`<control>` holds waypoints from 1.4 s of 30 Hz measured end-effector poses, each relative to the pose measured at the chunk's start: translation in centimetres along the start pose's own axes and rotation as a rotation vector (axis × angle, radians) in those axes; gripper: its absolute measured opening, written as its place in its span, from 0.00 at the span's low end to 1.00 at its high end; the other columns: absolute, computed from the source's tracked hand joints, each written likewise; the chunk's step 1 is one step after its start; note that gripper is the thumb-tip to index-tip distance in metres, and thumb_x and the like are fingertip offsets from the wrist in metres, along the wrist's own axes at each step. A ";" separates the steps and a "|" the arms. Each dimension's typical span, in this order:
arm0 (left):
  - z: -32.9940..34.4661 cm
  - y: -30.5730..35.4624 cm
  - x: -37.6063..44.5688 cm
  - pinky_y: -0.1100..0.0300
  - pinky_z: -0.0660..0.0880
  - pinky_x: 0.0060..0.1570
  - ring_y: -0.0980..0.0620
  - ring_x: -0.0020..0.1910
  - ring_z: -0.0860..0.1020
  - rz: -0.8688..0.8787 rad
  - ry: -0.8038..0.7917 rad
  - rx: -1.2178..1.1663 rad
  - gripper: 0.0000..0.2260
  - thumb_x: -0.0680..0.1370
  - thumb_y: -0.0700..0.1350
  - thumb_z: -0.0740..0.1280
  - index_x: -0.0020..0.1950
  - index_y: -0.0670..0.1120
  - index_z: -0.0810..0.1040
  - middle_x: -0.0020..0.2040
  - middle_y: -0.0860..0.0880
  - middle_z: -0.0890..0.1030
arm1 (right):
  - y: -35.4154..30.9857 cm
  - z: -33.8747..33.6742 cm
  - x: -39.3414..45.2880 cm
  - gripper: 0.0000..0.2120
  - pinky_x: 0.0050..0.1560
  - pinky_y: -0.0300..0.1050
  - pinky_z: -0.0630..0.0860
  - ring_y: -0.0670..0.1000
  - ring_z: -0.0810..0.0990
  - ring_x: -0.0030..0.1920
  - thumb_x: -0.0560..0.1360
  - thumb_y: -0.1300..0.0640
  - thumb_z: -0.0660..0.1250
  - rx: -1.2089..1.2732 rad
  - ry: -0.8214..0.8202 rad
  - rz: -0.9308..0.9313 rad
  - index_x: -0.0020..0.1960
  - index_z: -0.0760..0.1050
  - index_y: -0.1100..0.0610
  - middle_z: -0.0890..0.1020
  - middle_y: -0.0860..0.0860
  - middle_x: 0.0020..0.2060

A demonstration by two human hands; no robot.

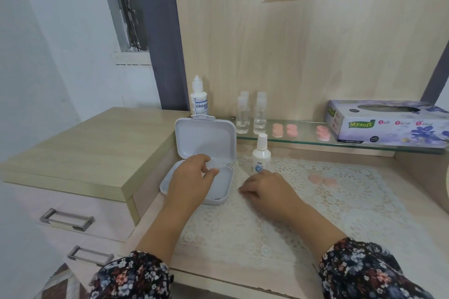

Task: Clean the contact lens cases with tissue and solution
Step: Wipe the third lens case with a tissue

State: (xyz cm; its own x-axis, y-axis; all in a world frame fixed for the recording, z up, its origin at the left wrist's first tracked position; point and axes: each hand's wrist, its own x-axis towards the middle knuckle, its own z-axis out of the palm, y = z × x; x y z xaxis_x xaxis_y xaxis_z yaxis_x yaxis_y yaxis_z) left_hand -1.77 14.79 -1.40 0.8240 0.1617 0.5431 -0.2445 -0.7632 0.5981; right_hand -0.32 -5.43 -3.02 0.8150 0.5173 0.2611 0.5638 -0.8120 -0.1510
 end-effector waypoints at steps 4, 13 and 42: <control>0.6 1.1 -0.2 0.58 0.72 0.47 0.57 0.38 0.72 -0.076 -0.003 -0.141 0.12 0.73 0.46 0.73 0.55 0.45 0.80 0.38 0.57 0.76 | 0.1 -0.1 -0.4 0.14 0.52 0.45 0.66 0.48 0.72 0.57 0.80 0.52 0.58 -0.024 0.022 -0.025 0.61 0.78 0.42 0.79 0.42 0.57; 2.2 4.2 -1.7 0.64 0.71 0.41 0.59 0.33 0.71 -0.108 -0.120 -0.330 0.07 0.72 0.46 0.75 0.47 0.49 0.80 0.36 0.56 0.76 | 3.9 -2.1 -2.4 0.11 0.53 0.43 0.71 0.47 0.76 0.52 0.78 0.56 0.62 0.110 0.179 0.226 0.55 0.81 0.48 0.83 0.43 0.51; 10.8 9.9 -3.6 0.59 0.72 0.54 0.51 0.51 0.74 -0.002 -0.468 -0.178 0.15 0.73 0.48 0.73 0.58 0.45 0.82 0.45 0.50 0.76 | 8.7 -2.8 -7.9 0.06 0.44 0.32 0.67 0.38 0.74 0.46 0.77 0.56 0.67 0.544 0.472 0.552 0.50 0.81 0.47 0.78 0.39 0.42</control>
State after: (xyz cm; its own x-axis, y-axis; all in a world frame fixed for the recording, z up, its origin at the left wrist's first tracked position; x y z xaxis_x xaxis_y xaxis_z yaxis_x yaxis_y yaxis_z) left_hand -1.62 -0.10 -3.79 0.9555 -0.1661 0.2437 -0.2926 -0.6379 0.7123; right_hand -2.27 -17.30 -3.76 0.9160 -0.1700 0.3635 0.1920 -0.6096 -0.7691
